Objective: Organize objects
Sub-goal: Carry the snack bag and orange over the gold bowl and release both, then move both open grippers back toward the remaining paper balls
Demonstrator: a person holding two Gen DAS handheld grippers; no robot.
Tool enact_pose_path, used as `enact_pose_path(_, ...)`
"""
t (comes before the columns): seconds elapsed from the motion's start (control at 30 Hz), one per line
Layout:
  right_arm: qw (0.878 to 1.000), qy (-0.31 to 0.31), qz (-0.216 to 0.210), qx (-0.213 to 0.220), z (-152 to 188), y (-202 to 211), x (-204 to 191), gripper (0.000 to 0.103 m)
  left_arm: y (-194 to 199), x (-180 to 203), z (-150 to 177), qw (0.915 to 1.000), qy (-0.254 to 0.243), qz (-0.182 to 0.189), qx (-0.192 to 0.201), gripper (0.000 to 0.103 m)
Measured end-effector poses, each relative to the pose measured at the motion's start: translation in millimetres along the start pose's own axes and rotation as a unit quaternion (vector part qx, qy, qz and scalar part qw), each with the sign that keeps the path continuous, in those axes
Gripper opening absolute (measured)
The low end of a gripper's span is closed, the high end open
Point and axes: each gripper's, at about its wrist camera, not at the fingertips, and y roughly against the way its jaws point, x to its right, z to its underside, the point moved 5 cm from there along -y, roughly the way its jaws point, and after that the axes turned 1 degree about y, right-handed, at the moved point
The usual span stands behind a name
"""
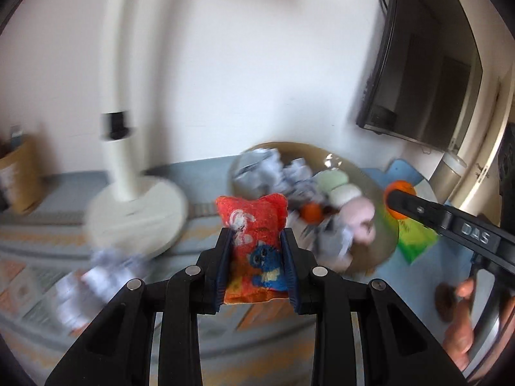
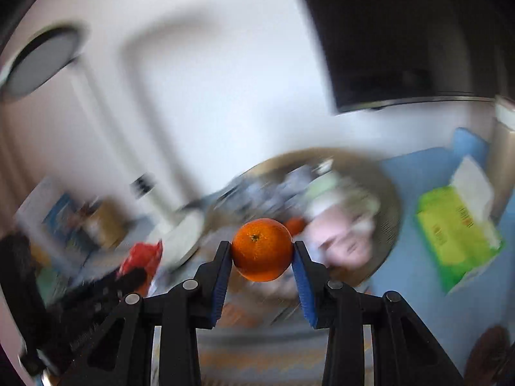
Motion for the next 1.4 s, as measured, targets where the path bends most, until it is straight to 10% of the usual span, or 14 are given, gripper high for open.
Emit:
enact_pose_path(0.23,0.999,-0.025,-0.005,-0.045,-42,-61,22,0.042,-49,15,-15,0.9990,-0.024,0.017,-0.034,0.048)
enact_pose_path(0.37,0.999,0.003,-0.016,-0.043,-21,-34,12,0.044,-3,-8,-1,0.9995,-0.009,0.014,-0.026,0.051)
enact_pose_path(0.57,0.990,0.031,-0.083,-0.106,65,18,-45,0.063,120,-48,38,0.9982,-0.008,-0.047,0.035,0.101)
enact_pose_path(0.73,0.974,0.050,-0.130,-0.178,146,15,-92,0.063,180,-113,98,0.9866,0.046,-0.152,0.038,0.102)
enact_pose_path(0.83,0.981,0.117,-0.072,-0.134,165,-10,-106,0.063,163,-155,132,0.9765,0.082,-0.199,0.016,0.102)
enact_pose_path(1.17,0.988,0.060,-0.060,-0.131,164,-41,-73,0.066,147,-193,162,0.9671,0.156,-0.199,0.029,0.102)
enact_pose_path(1.4,0.983,0.135,-0.020,-0.120,172,-37,-95,0.074,146,-186,162,0.9691,0.138,-0.203,0.022,0.102)
